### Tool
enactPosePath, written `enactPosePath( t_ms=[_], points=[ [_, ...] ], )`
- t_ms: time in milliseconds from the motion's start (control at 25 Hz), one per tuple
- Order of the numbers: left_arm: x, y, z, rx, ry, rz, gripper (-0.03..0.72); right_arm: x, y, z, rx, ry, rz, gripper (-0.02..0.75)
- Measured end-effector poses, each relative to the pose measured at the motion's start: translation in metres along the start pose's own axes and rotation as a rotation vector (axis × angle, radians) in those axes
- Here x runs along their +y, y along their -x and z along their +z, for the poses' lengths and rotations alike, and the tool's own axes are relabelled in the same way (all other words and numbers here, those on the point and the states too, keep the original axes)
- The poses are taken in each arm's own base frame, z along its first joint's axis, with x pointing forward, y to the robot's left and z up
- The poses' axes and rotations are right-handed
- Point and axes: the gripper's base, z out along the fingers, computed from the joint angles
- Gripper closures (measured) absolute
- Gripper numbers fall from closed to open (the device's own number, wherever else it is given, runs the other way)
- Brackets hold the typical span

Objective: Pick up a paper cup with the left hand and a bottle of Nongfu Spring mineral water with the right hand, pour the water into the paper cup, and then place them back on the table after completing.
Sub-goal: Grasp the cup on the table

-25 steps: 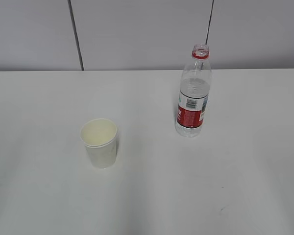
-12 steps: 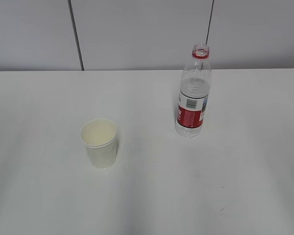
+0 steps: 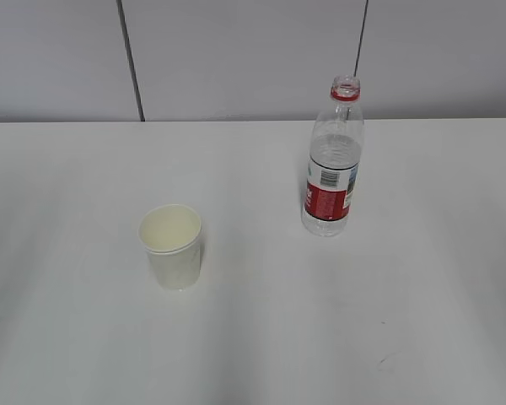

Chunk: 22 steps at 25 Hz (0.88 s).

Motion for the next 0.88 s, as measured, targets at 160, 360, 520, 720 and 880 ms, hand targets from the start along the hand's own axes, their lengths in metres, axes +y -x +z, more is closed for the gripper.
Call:
enactPosePath(
  t_ms=[160, 360, 520, 720, 880],
  points=[
    [0.0, -0.001, 0.014, -0.014, 0.005, -0.001, 0.101, -0.001, 0.0, 0.014, -0.002, -0.009, 0.001, 0.15],
    [0.0, -0.006, 0.034, -0.002, 0.007, -0.002, 0.101, -0.002, -0.002, 0.033, 0.015, -0.017, 0.003, 0.151],
    [0.0, -0.013, 0.047, 0.031, 0.007, -0.002, 0.101, -0.003, -0.007, 0.049, 0.042, -0.021, 0.004, 0.151],
    [0.0, -0.022, 0.063, 0.068, 0.006, -0.002, 0.101, -0.003, -0.019, 0.071, 0.108, -0.022, 0.008, 0.151],
    [-0.001, -0.031, 0.074, 0.114, 0.003, -0.002, 0.101, -0.002, -0.033, 0.089, 0.187, -0.017, 0.009, 0.151]
  ],
)
